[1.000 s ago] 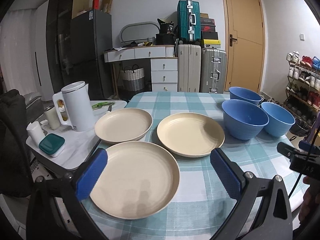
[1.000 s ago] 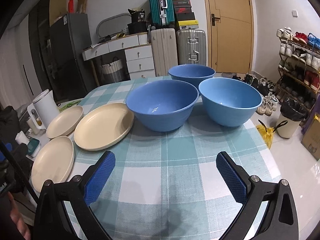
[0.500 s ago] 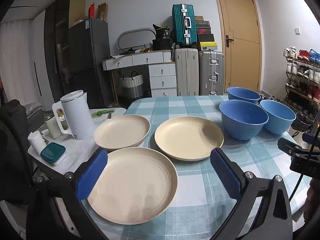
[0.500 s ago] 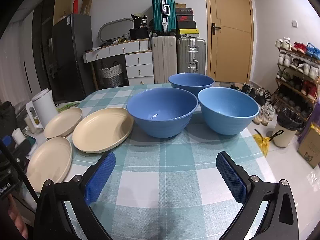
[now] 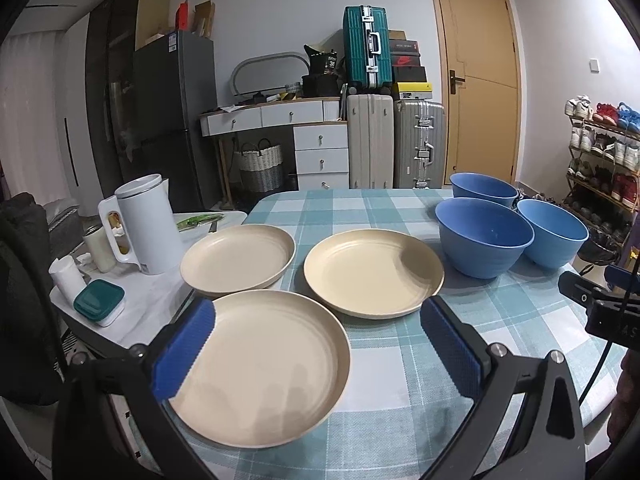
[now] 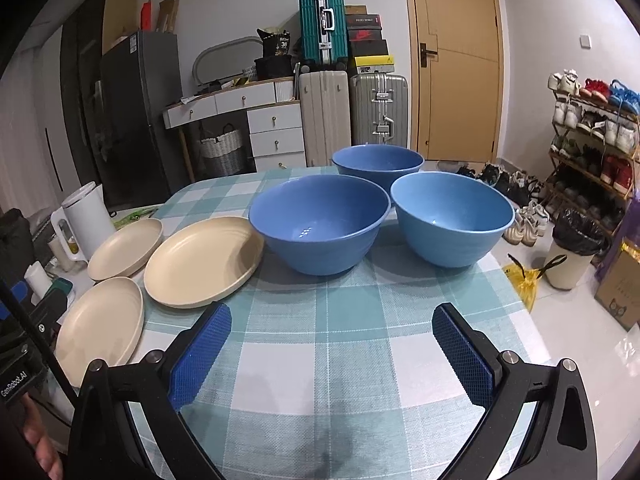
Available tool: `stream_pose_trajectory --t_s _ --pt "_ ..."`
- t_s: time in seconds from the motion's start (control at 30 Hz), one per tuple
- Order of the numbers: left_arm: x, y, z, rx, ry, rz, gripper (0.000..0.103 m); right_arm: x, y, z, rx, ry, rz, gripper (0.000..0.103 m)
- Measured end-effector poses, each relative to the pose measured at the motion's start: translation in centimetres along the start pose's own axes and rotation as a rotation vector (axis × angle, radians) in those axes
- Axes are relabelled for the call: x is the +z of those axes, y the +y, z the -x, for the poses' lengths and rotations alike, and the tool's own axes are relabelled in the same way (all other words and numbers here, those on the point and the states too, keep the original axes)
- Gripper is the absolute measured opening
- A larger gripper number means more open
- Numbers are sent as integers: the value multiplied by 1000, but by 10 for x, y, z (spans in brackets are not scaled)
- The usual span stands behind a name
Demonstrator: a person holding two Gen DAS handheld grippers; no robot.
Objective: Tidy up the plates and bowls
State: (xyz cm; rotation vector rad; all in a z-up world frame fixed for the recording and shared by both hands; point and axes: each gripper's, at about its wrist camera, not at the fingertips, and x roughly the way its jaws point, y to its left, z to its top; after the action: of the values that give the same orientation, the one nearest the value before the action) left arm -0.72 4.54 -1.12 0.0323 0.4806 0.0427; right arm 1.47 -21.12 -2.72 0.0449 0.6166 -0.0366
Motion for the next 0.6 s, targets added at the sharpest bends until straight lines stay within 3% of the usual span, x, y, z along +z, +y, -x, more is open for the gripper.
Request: stream_pose_trajectory --t_s 0.27,0.6 --pt "-1 1 3 -43 -21 14 103 0 0 -4 -29 27 7 103" --pt "-2 -1 6 3 -55 0 103 -2 9 -6 10 35 54 103"
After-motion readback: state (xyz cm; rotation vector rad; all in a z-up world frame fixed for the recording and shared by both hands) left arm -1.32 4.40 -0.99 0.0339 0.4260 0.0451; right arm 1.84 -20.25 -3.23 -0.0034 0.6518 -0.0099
